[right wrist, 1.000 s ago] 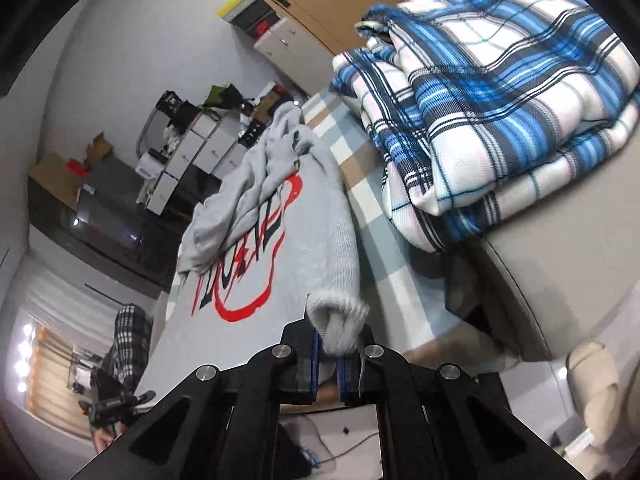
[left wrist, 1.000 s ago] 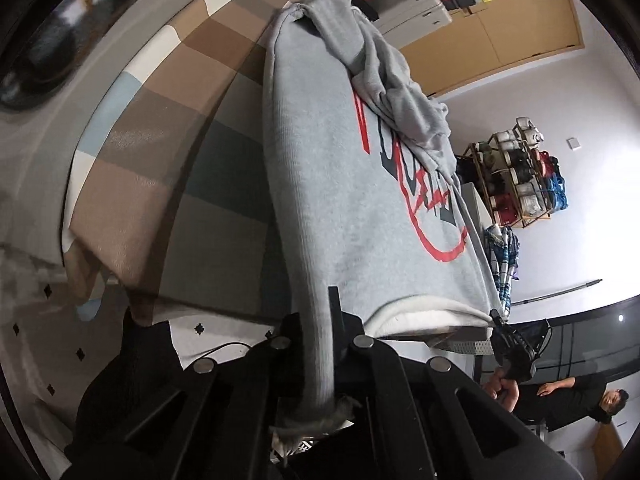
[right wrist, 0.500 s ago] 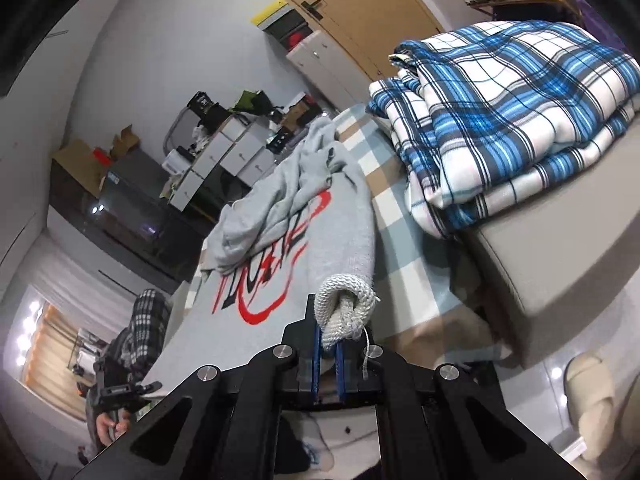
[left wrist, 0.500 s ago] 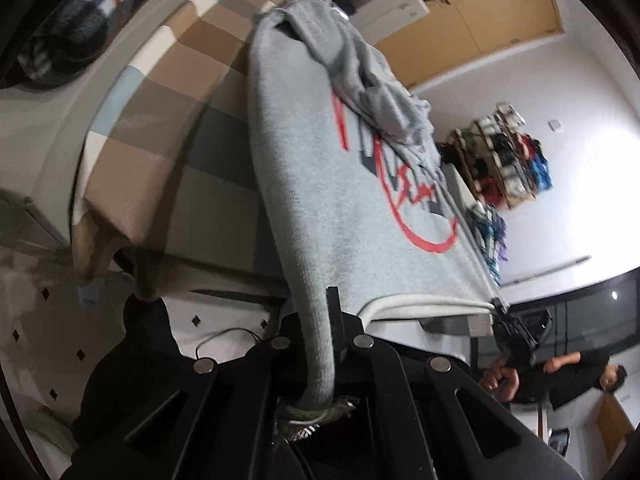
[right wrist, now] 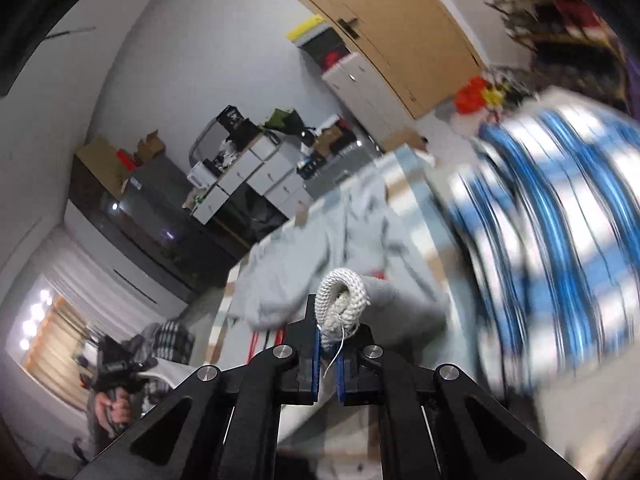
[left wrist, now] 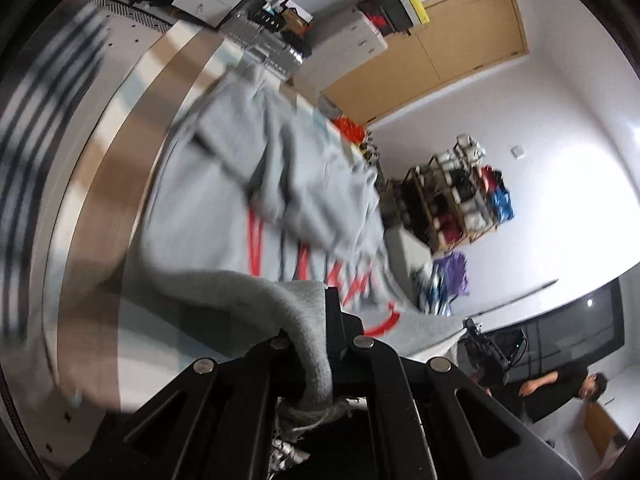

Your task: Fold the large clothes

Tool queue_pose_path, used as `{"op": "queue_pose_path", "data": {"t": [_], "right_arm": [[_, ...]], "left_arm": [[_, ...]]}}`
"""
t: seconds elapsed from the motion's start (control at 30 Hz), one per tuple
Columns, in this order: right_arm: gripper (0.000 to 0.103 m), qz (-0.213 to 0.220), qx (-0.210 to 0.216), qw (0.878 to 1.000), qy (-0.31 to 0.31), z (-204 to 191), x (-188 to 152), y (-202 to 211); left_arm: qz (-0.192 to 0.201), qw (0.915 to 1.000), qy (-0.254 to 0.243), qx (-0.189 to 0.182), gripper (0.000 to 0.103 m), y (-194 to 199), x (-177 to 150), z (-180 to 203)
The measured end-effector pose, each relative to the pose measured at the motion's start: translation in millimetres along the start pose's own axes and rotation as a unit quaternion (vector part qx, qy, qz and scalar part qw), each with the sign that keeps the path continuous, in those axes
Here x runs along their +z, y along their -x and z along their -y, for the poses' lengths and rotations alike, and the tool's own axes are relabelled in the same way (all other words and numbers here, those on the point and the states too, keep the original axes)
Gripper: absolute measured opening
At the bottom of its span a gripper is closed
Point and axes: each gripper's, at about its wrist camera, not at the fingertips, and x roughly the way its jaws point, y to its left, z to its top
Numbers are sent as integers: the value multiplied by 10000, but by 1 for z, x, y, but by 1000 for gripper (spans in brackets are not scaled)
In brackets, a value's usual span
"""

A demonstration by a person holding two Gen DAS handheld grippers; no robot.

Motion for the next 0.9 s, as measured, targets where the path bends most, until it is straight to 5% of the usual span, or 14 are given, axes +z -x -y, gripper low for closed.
{"op": "queue_pose_path", "data": {"t": [0.4, 0.6, 0.9], "right_arm": [[5, -323, -440, 9982, -258, -1, 182, -170], [5, -724, -916, 9910, -656, 46, 207, -262], [7, -1219, -1438, 9720, -1405, 121, 201, -358]], "left_arm": [[224, 9965, 786, 159, 0, -57, 151, -11], [114, 9903, 1360, 263, 0, -92, 189, -51], [-35, 9793, 1940, 582, 0, -142, 217, -99]]}}
